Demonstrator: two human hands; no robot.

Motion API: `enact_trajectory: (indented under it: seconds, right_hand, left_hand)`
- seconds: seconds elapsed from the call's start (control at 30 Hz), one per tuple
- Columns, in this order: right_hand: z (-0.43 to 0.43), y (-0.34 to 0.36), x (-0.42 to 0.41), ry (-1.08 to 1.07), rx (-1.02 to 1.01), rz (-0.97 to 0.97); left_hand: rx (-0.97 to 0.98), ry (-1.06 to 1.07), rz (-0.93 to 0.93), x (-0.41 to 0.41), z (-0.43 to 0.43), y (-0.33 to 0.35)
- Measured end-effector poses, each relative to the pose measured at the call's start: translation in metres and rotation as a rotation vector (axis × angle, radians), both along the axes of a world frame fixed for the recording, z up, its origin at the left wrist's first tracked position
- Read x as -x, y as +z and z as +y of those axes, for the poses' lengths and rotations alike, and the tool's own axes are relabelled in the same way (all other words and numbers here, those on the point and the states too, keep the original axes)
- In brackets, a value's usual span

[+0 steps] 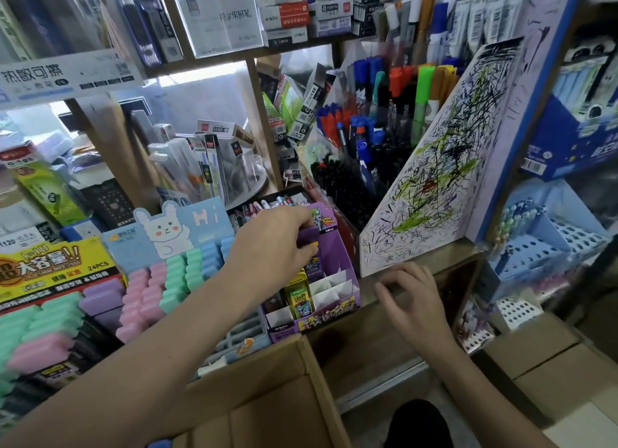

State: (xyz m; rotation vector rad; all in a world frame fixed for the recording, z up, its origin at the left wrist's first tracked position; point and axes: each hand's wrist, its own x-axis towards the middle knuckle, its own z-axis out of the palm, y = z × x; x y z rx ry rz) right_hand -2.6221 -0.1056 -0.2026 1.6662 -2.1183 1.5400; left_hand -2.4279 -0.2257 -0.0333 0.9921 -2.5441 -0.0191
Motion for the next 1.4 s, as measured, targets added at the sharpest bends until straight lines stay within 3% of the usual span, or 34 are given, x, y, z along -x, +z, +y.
enact_trajectory:
  seconds: [0.2, 0.43, 1.07, 1.4]
  right_hand:
    - [-0.001, -0.002, 0.001, 0.003, 0.012, 0.011]
    - [-0.002, -0.005, 0.002, -0.003, 0.01, 0.03]
    - [-0.002, -0.005, 0.003, -0.01, -0.013, 0.043]
    - [0.0, 0.0, 0.001, -0.003, -0.078, 0.033]
  left_hand:
    - [0.048, 0.022, -0.045, 0.0, -0.002, -0.001]
    - [-0.096, 0.01, 0.049, -0.003, -0.004, 0.0]
    - [-0.118, 0.027, 0.011, -0.005, 0.002, -0.002]
    - [-0.223, 0.077, 0.279, -0.071, 0.033, 0.015]
